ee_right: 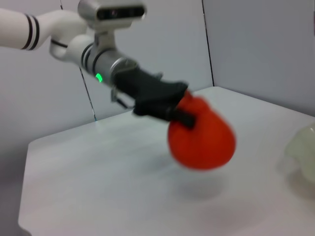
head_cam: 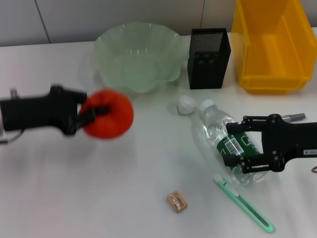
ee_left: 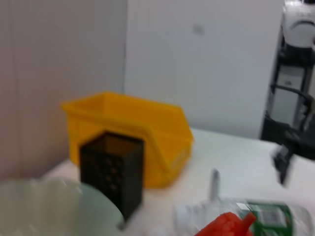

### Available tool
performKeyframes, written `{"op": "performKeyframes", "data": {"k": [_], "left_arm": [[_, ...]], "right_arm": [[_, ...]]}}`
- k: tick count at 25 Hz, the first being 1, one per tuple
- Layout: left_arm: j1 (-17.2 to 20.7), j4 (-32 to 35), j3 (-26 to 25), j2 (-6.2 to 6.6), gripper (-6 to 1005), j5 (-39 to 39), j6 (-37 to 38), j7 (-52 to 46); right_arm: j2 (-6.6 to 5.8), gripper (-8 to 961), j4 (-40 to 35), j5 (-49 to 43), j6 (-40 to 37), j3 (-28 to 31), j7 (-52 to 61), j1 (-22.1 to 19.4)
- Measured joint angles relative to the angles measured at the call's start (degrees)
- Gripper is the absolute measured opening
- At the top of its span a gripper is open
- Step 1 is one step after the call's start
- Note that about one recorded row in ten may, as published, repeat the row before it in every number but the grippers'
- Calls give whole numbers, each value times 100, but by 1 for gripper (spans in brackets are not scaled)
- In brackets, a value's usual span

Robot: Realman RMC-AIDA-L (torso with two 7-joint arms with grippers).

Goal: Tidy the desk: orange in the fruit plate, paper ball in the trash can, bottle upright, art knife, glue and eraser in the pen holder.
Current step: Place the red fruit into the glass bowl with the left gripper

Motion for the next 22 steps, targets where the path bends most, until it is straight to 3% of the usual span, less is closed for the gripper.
{"op": "performKeyframes", "data": {"k": [7, 16, 19, 22], "left_arm": [[-680, -153, 47, -47, 147, -143, -1034, -467], [-1624, -1216, 154, -73, 86, -507, -3264, -523], [-1766, -1420, 308, -81, 76, -724, -3847, -450], [-1766, -1420, 308, -81, 66, -724, -3847, -450]], "right_arm": [[5, 788, 126, -14, -65, 4, -27, -73], [-9, 782, 329, -3, -71, 6, -159, -82], [-13, 779, 340, 2, -68, 5, -176, -75], [-13, 776, 347, 5, -57, 5, -196, -57]]}}
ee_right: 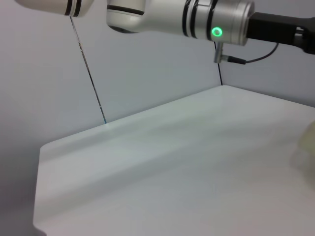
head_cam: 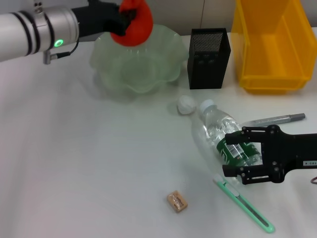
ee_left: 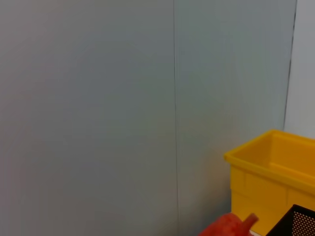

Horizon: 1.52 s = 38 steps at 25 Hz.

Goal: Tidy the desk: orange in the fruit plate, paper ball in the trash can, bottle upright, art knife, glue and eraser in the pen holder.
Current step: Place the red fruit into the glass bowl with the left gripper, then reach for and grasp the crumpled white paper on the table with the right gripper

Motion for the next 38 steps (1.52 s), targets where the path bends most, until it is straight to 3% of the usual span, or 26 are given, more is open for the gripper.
{"op": "performKeyframes", "data": {"k": [1, 4, 6, 13, 20, 25, 28, 29, 32, 33, 34, 36, 38], "left_arm": [[-145, -221, 458, -7, 63, -527, -691, 176], [-183, -258, 806, -9, 63, -823, -865, 216], [-220, -317, 1551, -10, 64, -1501, -1299, 221], [-222, -343, 2566, -10, 104, -2378, -1641, 202], [-223, -327, 2679, -9, 197, -2419, -1649, 164], [-210, -321, 2674, -9, 390, -2434, -1651, 163], [-50, -221, 2682, -9, 641, -2605, -1526, 189], [-50, -221, 2682, -9, 677, -2605, -1526, 189], [509, 394, 2686, 28, 784, -2623, -417, 78], [509, 394, 2686, 28, 819, -2623, -417, 78], [1063, 962, 2688, 47, 855, -2625, 495, -66], [1485, 1311, 2688, 56, 854, -2626, 1067, -128], [1485, 1311, 2688, 56, 854, -2626, 1067, -128]], "right_arm": [[0, 775, 3, 2, 2, 0, -11, 7], [2, 773, 8, 7, 7, -1, -33, 29], [9, 771, 9, 11, 10, -15, -36, 40], [16, 765, 12, 18, 24, -17, -36, 58], [18, 759, 12, 18, 14, -12, -36, 58], [18, 754, 68, 18, 29, -37, -35, 99], [11, 752, 93, 18, 37, 3, -33, 109], [11, 751, 93, 18, 37, 3, -33, 109], [1, 748, -63, 21, 31, 57, 135, 111], [-4, 747, -331, 19, -12, 84, 403, 109], [-4, 746, -331, 19, -12, 84, 403, 109], [-7, 744, -707, 2, -93, 86, 742, 105], [-9, 743, -1304, -26, -196, 62, 1234, 113]]}}
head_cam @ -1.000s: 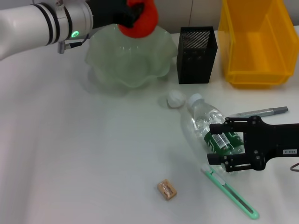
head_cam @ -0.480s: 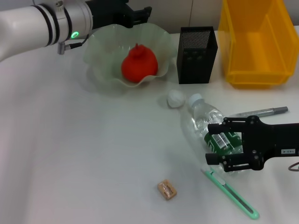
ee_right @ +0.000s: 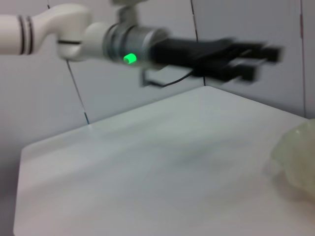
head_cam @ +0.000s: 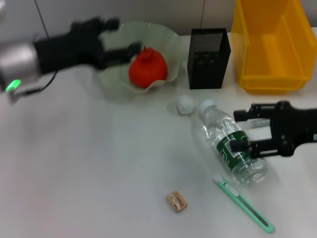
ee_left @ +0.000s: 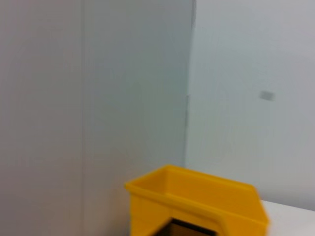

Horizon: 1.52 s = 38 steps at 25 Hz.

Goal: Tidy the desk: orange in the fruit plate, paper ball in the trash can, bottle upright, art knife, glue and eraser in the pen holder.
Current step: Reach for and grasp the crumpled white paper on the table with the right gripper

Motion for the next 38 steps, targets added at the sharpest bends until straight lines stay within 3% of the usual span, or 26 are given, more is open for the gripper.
{"op": "performKeyframes", "data": {"k": [1, 2, 3, 4, 6, 8, 10, 11, 13, 15, 17, 19, 23, 28, 30, 38], "left_arm": [[337, 258, -7, 11, 854, -2, 408, -32], [337, 258, -7, 11, 853, -2, 408, -32], [1067, 667, -43, 20, 853, -8, 1082, 9], [1326, 745, -47, 27, 853, -15, 1311, 111], [1326, 745, -47, 27, 852, -15, 1311, 111], [1928, 816, -99, 54, 851, -17, 1915, 507], [1928, 816, -99, 54, 851, -17, 1915, 507], [2099, 812, -154, 60, 851, -18, 2106, 642], [2426, 775, -192, 61, 850, 11, 2452, 941], [2494, 767, -187, 60, 849, 21, 2515, 1000], [2494, 767, -187, 60, 849, 21, 2515, 1000], [2697, 714, -135, 58, 848, 48, 2681, 1209], [2747, 630, -133, 90, 847, 75, 2832, 1231], [2754, 582, -133, 63, 846, 199, 2900, 1312], [2754, 582, -133, 63, 845, 199, 2900, 1312], [2764, 455, -144, 49, 843, 292, 2933, 1383]], "right_arm": [[0, 742, 0, 0, 0, 0, 0, 0], [-5, 741, -178, -19, -24, -16, 165, 18], [-11, 740, -377, -81, -66, -38, 403, 57], [-19, 739, -590, -182, -107, -53, 652, 116], [-45, 737, -965, -506, -230, -76, 1199, 335], [-98, 736, -1315, -906, -370, -157, 1842, 653], [-246, 734, -1562, -1503, -561, -458, 2806, 1197], [-246, 733, -1562, -1503, -561, -458, 2806, 1197], [-354, 731, -1560, -1827, -651, -690, 3344, 1579], [-445, 729, -1455, -2402, -717, -1014, 3977, 2110], [-461, 728, -1430, -2634, -717, -1113, 4148, 2288], [-469, 726, -1370, -3154, -705, -1286, 4430, 2607], [-415, 722, -908, -4242, -470, -1435, 4783, 3323], [-385, 718, -220, -4392, -20, -1556, 4788, 3705], [-358, 716, 434, -4423, 431, -1645, 4700, 3904], [-246, 709, 1350, -4449, 1351, -1888, 4564, 4120]]}}
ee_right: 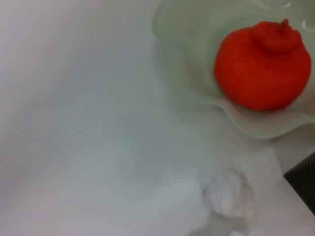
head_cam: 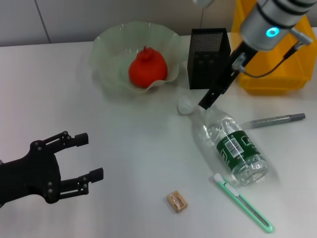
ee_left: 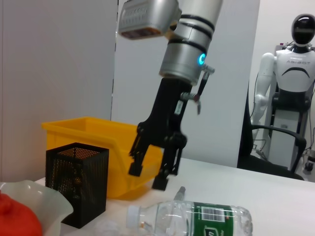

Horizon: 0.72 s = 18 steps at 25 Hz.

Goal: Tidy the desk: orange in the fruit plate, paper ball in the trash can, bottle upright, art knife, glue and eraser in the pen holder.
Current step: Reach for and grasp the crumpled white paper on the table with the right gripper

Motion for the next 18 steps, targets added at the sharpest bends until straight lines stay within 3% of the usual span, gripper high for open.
{"op": "performKeyframes", "data": {"k": [7, 18], "left_arm": [[40, -154, 11, -11, 842, 0, 71, 97], [62, -293, 11, -11, 843, 48, 132, 224]], "right_arm": [[252, 703, 394, 0, 794, -260, -138, -3], [295, 693, 941, 105, 1693, -546, -99, -25]]}}
